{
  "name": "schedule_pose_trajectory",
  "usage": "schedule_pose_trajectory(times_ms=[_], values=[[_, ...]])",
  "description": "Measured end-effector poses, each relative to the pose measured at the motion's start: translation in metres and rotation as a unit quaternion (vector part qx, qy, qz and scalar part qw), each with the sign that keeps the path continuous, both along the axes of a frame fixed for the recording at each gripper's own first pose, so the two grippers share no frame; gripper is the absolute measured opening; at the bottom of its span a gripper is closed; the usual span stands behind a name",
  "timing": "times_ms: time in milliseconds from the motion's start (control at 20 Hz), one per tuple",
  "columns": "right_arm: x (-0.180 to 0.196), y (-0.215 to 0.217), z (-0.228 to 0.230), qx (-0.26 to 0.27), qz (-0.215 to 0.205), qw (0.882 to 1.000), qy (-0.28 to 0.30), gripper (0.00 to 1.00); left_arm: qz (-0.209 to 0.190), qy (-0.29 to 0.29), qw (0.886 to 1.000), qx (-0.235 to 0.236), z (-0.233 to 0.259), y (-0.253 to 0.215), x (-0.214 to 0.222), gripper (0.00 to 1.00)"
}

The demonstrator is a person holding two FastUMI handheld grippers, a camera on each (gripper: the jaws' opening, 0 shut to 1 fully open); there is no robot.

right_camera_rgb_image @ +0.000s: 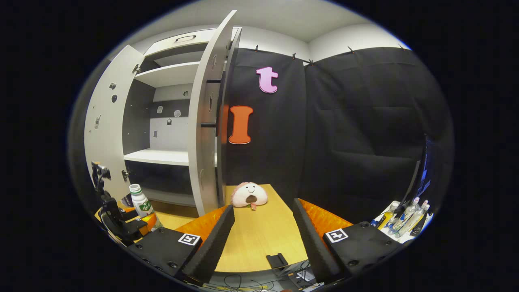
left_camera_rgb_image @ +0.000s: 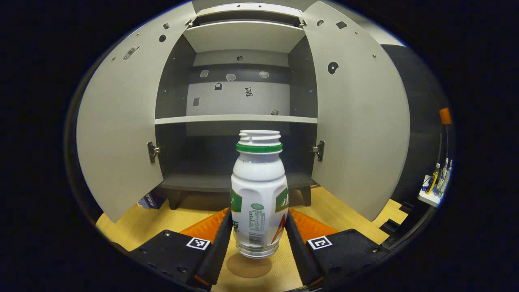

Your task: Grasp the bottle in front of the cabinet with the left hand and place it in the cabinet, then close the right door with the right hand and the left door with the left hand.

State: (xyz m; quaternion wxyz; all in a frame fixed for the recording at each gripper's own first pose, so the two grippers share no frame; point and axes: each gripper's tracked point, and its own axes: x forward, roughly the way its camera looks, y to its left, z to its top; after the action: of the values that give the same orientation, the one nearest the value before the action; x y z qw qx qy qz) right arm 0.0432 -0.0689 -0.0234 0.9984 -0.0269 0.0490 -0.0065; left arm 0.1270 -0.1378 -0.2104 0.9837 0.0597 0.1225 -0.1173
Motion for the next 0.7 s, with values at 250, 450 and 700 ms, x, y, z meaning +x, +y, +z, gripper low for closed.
schedule_pose_trajectory(times_ms=[250, 450, 700], values=[[0.001, 0.018, -0.006, 0.014, 0.020, 1.000, 0.008, 0.96, -0.018, -0.013, 1.000, -0.019, 0.064, -0.010, 0.020, 0.73], [-0.002, 0.025, -0.012, 0.019, 0.029, 0.999, 0.015, 0.96, -0.039, -0.041, 0.998, -0.023, 0.114, -0.025, 0.047, 0.73], [-0.009, 0.025, -0.024, 0.039, 0.032, 0.998, 0.030, 0.96, -0.044, -0.047, 0.997, -0.041, 0.157, -0.040, 0.089, 0.73]])
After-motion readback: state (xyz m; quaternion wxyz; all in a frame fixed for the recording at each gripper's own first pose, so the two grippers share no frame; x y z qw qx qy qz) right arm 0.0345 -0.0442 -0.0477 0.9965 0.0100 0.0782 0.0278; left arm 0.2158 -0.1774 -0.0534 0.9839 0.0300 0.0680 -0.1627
